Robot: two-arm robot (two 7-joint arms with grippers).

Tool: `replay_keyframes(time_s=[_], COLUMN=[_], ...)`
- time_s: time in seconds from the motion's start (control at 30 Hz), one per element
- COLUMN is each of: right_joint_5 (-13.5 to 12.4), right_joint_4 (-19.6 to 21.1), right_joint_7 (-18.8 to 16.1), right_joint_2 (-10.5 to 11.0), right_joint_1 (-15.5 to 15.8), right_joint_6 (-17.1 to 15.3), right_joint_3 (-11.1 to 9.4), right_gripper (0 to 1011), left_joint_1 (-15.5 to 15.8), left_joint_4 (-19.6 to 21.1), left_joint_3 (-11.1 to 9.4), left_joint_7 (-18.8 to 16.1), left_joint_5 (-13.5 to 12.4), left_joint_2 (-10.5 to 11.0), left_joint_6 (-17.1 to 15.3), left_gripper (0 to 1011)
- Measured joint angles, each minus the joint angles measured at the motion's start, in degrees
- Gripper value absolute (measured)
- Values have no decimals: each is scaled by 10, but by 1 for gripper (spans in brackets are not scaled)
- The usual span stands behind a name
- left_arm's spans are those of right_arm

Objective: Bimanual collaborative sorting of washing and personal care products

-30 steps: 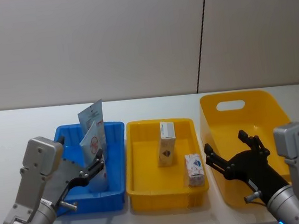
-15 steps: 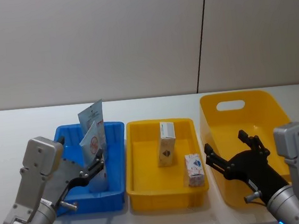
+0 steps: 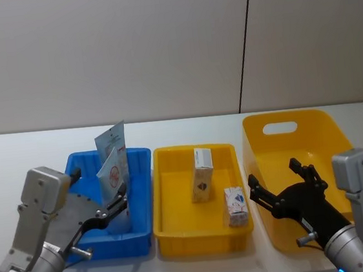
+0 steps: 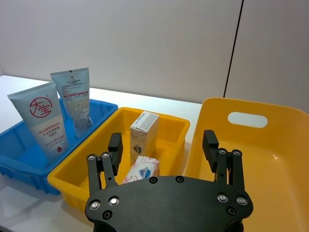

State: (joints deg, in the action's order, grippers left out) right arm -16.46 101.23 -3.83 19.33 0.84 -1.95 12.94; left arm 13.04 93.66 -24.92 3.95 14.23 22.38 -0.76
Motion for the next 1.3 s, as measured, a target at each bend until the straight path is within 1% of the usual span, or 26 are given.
replay_keyframes(time_s=[0.3, 0.57, 0.83, 1.3], right_joint_5=[0, 0, 0, 0], right_joint_4=[0, 0, 0, 0], right_joint_7=[0, 0, 0, 0], right_joint_2=[0, 0, 0, 0], right_joint_1=[0, 0, 0, 0], right_joint_6=[0, 0, 0, 0], right_joint_3=[0, 0, 0, 0], right_gripper=[1003, 1003, 1003, 1003], left_joint_1=[-13, -14, 0, 35], left_joint_4=[9, -4, -37, -105], left_joint_3=[15, 26, 34, 45], left_joint_7=[27, 41, 51, 71], left_joint_5=[37, 62, 81, 102], left_joint_2=[4, -3, -19, -46], left_joint_6=[-20, -37, -50, -59], left_gripper=[1001, 1001, 1001, 1001])
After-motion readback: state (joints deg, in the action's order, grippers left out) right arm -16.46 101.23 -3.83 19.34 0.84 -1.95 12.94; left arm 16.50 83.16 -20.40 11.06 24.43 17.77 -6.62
